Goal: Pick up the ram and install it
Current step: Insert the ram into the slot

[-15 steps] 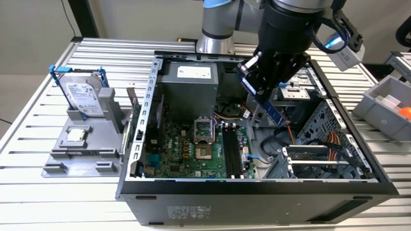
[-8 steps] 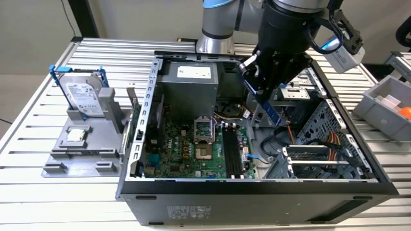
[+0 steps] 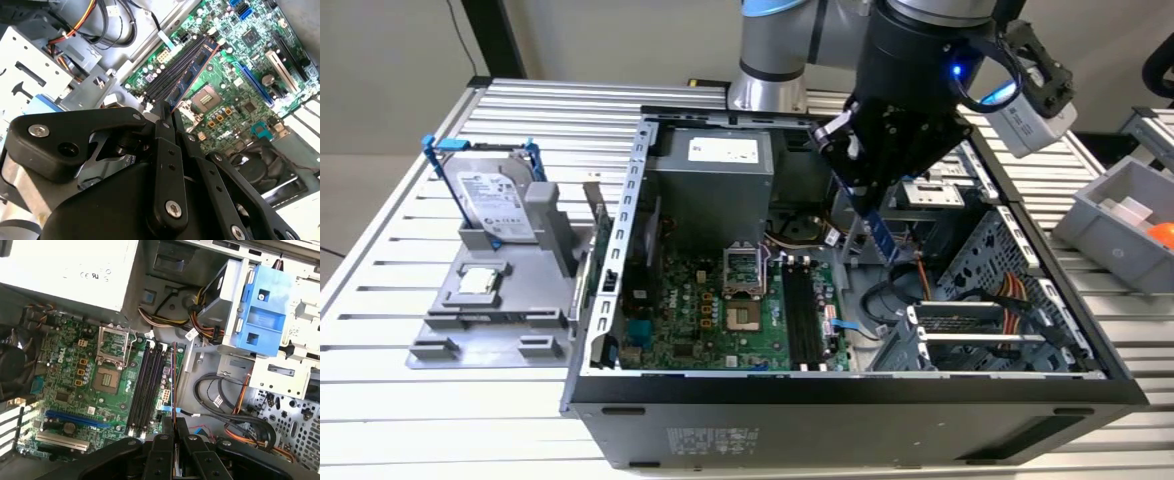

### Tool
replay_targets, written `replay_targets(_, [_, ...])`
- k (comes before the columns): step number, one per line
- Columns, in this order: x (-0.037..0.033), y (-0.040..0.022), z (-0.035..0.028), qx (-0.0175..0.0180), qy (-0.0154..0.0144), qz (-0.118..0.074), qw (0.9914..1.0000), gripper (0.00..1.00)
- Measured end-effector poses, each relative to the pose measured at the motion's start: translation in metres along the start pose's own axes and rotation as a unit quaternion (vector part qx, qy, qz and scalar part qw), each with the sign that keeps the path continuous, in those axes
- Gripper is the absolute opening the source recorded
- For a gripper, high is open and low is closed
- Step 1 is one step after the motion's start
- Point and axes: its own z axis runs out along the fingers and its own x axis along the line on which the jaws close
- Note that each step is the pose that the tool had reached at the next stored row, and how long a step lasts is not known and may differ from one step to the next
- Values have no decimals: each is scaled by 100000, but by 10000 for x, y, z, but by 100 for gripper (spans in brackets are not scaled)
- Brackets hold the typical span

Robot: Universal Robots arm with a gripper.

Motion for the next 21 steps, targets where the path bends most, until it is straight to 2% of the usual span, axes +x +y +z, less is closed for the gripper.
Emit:
replay_targets(3, [0,0,0,70,-33,1636,99987,0])
replay_targets(7, [0,0,1,163,-73,3804,99927,0])
replay_targets(13, [0,-1,2,288,-130,6754,99771,0])
replay_targets(19, [0,-1,3,386,-174,9040,99590,0])
replay_targets(21, [0,-1,3,400,-180,9407,99556,0])
